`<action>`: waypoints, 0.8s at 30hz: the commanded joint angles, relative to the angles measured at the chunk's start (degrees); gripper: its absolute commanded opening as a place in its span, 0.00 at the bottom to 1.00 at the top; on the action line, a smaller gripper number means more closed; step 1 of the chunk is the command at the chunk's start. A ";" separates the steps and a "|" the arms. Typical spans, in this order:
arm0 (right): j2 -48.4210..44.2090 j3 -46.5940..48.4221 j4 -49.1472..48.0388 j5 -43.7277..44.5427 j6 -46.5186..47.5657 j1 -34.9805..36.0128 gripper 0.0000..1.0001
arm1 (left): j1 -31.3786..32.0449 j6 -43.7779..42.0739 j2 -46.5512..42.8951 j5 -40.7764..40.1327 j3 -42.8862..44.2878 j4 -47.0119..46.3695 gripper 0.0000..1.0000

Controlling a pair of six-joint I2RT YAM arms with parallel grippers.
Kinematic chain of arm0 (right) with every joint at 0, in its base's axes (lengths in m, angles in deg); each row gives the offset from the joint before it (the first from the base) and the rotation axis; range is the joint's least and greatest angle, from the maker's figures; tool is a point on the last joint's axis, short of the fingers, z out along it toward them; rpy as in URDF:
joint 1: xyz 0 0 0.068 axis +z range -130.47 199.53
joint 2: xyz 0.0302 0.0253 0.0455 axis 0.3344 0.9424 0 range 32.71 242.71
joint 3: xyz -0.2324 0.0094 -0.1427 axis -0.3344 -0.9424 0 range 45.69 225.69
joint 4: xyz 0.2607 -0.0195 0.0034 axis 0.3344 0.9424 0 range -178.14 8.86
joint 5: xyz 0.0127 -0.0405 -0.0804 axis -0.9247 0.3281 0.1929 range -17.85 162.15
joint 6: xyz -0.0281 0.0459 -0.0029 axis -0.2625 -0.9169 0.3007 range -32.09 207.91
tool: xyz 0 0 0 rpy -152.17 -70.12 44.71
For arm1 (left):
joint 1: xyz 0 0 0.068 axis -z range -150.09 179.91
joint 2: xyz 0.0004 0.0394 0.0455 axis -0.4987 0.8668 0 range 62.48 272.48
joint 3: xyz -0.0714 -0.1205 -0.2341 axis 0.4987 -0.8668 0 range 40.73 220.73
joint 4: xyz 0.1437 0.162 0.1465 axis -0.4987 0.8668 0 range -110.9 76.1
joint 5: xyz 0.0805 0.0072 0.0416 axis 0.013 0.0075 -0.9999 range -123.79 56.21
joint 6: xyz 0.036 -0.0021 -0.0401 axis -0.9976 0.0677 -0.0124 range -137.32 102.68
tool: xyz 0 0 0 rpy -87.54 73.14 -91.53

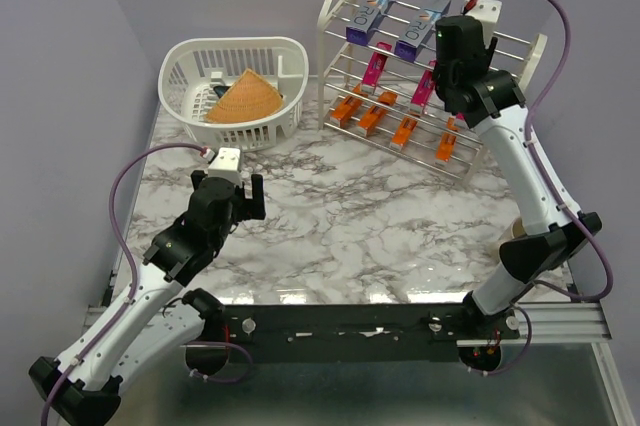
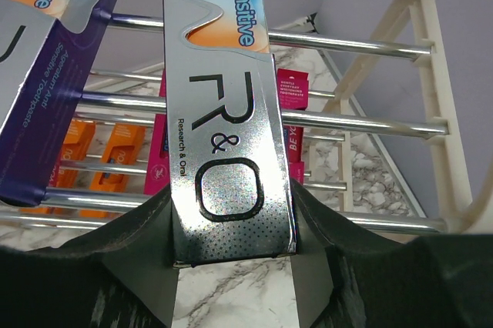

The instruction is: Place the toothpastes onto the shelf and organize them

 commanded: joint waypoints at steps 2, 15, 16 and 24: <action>0.53 2.46 0.63 -1.68 -2.96 -2.73 0.41 | -1.04 0.14 -0.09 2.30 -0.58 -1.16 0.99; 1.41 1.40 -0.08 -2.47 -5.60 -4.76 0.49 | -2.18 0.32 -0.09 3.27 -0.58 -1.24 0.99; 1.41 1.31 -0.25 -2.65 -5.69 -4.76 0.51 | -2.27 0.32 -0.18 3.27 -0.58 -1.24 0.99; -1.58 -0.62 -3.15 -6.24 -5.34 -4.76 0.75 | -2.80 0.32 -0.44 3.36 -0.50 -1.16 0.99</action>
